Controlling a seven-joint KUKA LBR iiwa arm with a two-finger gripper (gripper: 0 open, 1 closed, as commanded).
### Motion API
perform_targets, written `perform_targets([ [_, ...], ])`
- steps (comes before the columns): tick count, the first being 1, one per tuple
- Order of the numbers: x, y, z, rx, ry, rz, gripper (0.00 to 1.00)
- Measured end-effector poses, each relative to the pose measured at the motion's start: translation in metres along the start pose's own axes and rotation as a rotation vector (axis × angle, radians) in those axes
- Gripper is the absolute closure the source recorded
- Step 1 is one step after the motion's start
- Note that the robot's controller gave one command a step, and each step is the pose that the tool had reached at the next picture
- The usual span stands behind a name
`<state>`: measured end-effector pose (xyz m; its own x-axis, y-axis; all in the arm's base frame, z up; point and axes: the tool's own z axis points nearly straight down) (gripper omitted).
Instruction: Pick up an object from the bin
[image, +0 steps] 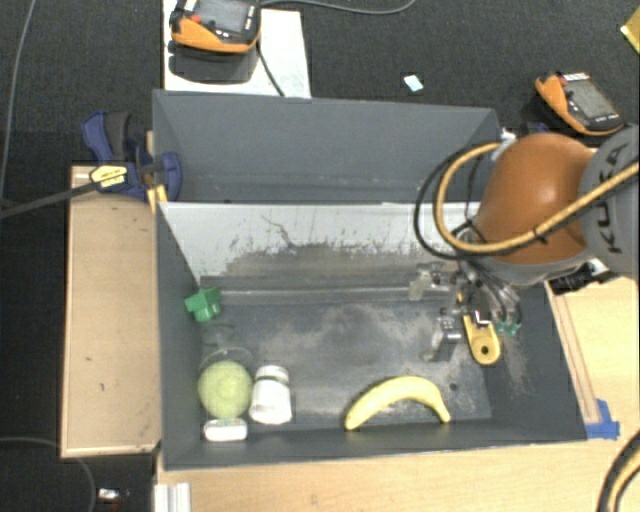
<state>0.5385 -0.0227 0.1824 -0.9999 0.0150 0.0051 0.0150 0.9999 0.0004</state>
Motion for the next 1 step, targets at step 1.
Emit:
perform_targets([
  [1, -0.0015, 0.0, -0.0046, 0.0, -0.008, -0.001, 0.0],
])
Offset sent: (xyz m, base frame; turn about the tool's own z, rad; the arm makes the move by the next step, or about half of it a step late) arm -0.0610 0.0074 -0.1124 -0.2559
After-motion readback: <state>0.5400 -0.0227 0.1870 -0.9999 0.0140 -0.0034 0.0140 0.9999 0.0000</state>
